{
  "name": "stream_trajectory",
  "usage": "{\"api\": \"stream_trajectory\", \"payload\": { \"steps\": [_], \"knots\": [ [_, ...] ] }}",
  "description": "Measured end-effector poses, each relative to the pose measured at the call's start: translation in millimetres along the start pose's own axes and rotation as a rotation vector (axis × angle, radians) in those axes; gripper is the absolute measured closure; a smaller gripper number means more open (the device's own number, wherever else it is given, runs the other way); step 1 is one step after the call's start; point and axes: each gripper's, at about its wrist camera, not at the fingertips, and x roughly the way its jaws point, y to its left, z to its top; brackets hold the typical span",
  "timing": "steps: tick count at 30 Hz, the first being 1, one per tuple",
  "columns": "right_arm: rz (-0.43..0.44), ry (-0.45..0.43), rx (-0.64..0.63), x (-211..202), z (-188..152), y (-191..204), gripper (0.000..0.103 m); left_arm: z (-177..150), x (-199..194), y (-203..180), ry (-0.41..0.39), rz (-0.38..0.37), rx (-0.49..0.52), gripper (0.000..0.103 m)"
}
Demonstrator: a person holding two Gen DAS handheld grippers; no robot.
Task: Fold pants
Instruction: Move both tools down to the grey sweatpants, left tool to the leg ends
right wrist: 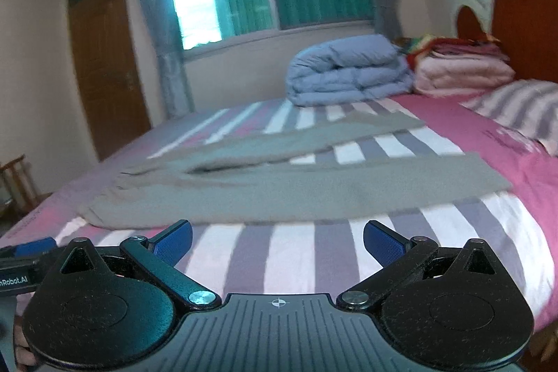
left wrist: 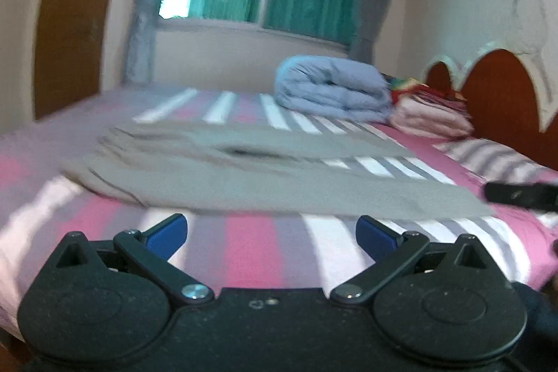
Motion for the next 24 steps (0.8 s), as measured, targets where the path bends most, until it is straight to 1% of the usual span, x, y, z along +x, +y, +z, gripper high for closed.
{"api": "stream_trajectory", "payload": {
  "steps": [1,3,4,5,6,8,10,13,14,16,17,19,21,24],
  "knots": [
    [0.001,-0.01,-0.014,1.3,8.5,-0.3,0.0,5.6,2.3,6.7,-0.013,0.018,0.001,0.006],
    [0.04,-0.012,-0.059,10.7,31.9,0.9,0.0,19.8,10.4,24.7,-0.023,0.048,-0.016,0.006],
    [0.05,-0.017,-0.073,15.9,42.3,2.2,0.0,26.8,15.8,33.6,-0.018,0.048,-0.015,0.006],
    [0.068,-0.029,-0.097,20.8,54.3,3.7,0.0,35.4,22.8,43.0,-0.009,0.034,0.0,0.006],
    [0.083,-0.04,-0.117,26.8,63.8,6.0,0.0,42.1,28.7,50.4,-0.003,0.037,0.015,0.006],
    [0.13,-0.056,-0.14,39.2,84.2,8.3,0.0,55.1,41.7,67.7,-0.003,0.058,0.046,0.006],
    [0.181,-0.052,-0.145,57.1,103.1,10.7,0.0,66.2,56.8,83.8,-0.008,0.088,0.07,0.006],
    [0.219,-0.047,-0.19,88.7,127.9,19.1,0.0,83.3,88.1,119.0,0.014,0.128,0.104,0.006],
    [0.231,-0.047,-0.205,101.4,135.1,25.0,0.0,87.0,97.8,130.6,0.029,0.137,0.118,0.006],
    [0.22,-0.054,-0.228,130.6,144.8,33.8,0.0,97.3,124.1,156.5,0.06,0.158,0.129,0.008],
    [0.223,-0.051,-0.233,145.9,149.1,34.9,0.0,103.9,141.5,173.1,0.083,0.166,0.126,0.011],
    [0.216,-0.031,-0.251,185.5,155.0,41.8,0.0,116.3,171.7,202.4,0.113,0.182,0.115,0.012],
    [0.209,0.003,-0.276,227.2,158.1,45.8,0.0,127.0,201.2,228.0,0.142,0.184,0.117,0.013],
    [0.194,0.066,-0.28,295.4,161.0,46.9,0.0,138.4,249.5,260.4,0.18,0.175,0.14,0.021]
  ]
}}
